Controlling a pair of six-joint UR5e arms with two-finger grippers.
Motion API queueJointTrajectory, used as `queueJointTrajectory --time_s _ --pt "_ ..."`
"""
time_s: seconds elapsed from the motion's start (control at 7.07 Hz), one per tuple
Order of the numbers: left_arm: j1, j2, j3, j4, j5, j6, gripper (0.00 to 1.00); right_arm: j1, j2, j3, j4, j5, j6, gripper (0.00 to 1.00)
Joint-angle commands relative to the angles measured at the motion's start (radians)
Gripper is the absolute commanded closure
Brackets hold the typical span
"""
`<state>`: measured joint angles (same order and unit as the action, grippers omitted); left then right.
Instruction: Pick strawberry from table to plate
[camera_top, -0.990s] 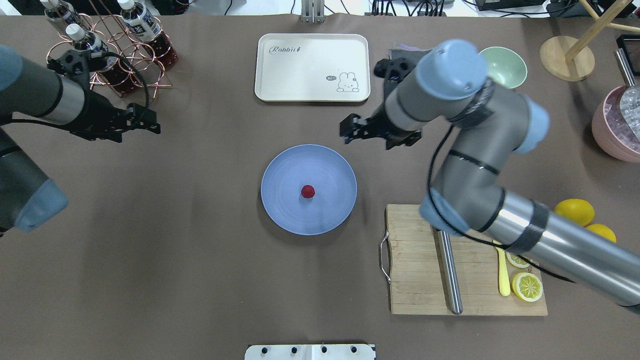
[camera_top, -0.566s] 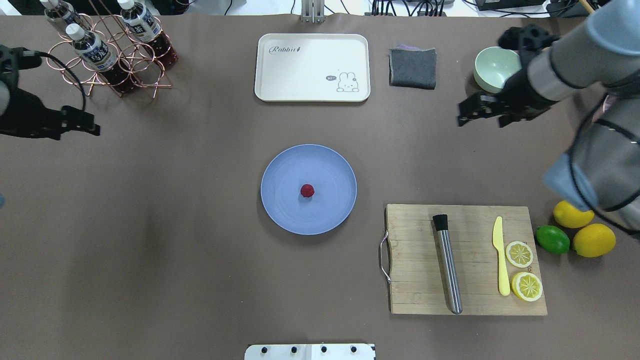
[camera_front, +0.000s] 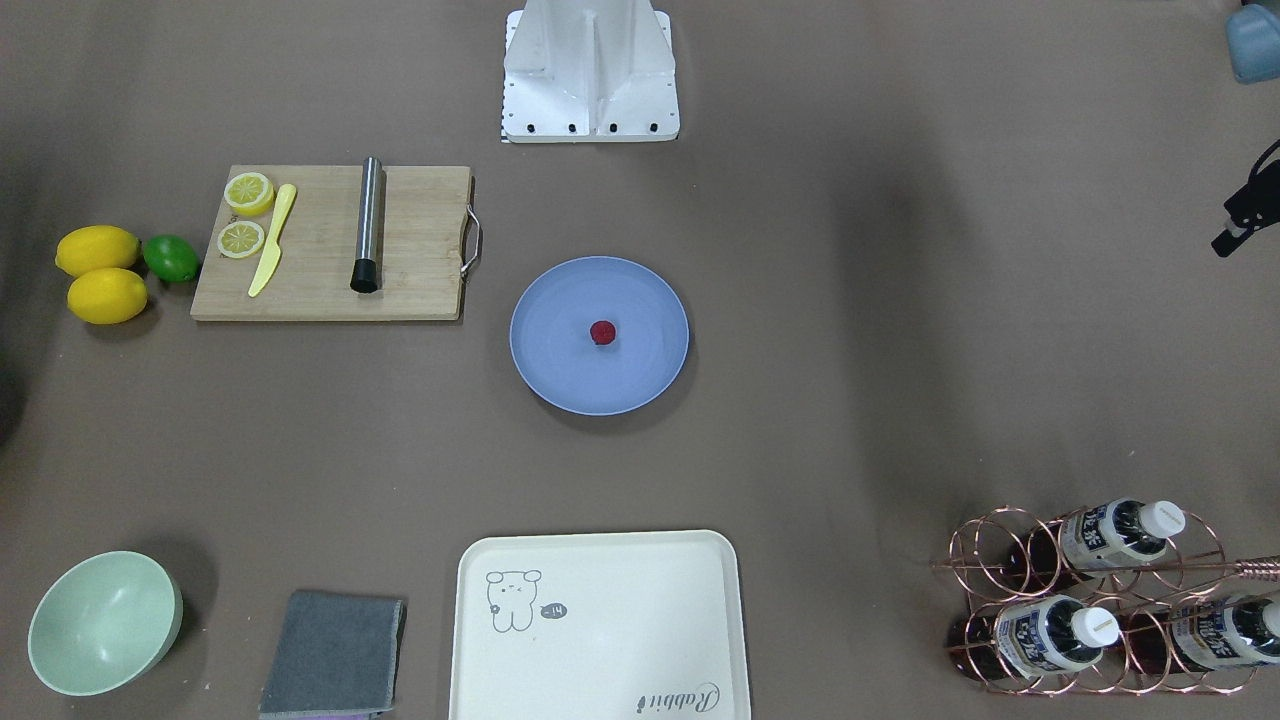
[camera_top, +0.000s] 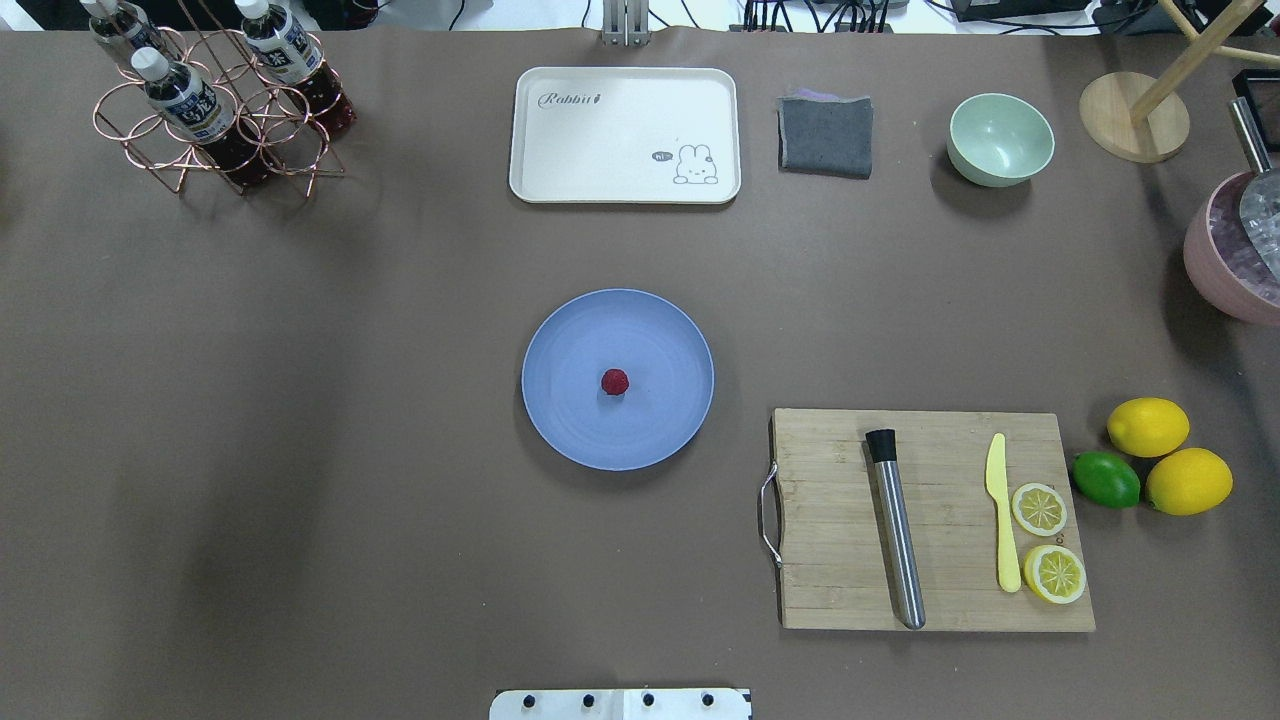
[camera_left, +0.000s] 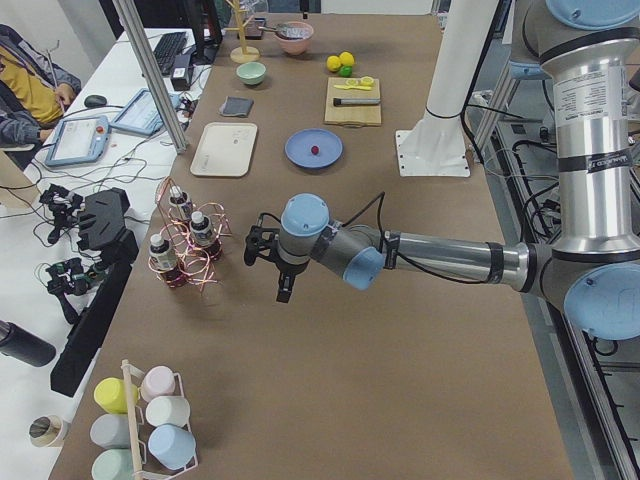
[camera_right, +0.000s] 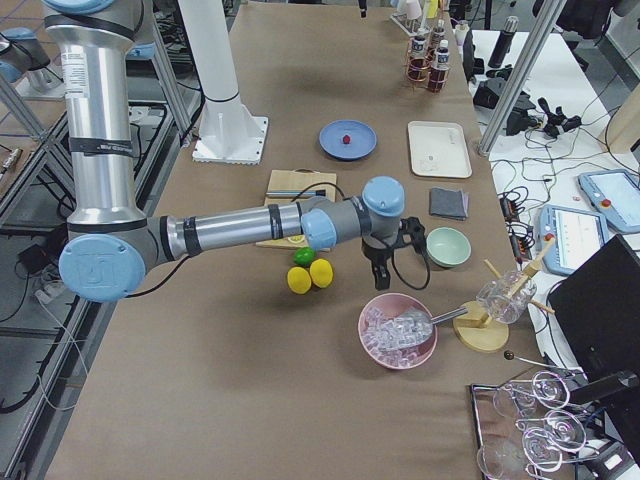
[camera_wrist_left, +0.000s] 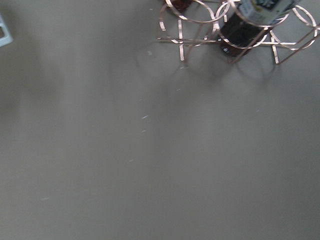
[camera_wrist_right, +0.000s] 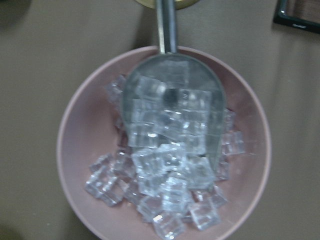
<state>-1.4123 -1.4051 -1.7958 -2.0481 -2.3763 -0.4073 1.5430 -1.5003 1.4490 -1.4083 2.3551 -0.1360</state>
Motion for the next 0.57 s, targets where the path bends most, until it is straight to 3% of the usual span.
queueJointTrajectory --time_s 0.0,0.14,0.42 --pt "-0.042 0.009 0.019 0.020 0.000 0.126 0.02 0.063 -0.003 -0.039 -0.001 -0.005 -0.065 0.00" --pt "-0.115 -0.003 0.012 0.130 0.003 0.212 0.02 0.063 -0.008 -0.024 0.006 0.003 -0.063 0.00" --pt "-0.238 -0.166 0.010 0.503 0.003 0.399 0.02 0.063 -0.015 -0.013 0.009 0.001 -0.062 0.00"
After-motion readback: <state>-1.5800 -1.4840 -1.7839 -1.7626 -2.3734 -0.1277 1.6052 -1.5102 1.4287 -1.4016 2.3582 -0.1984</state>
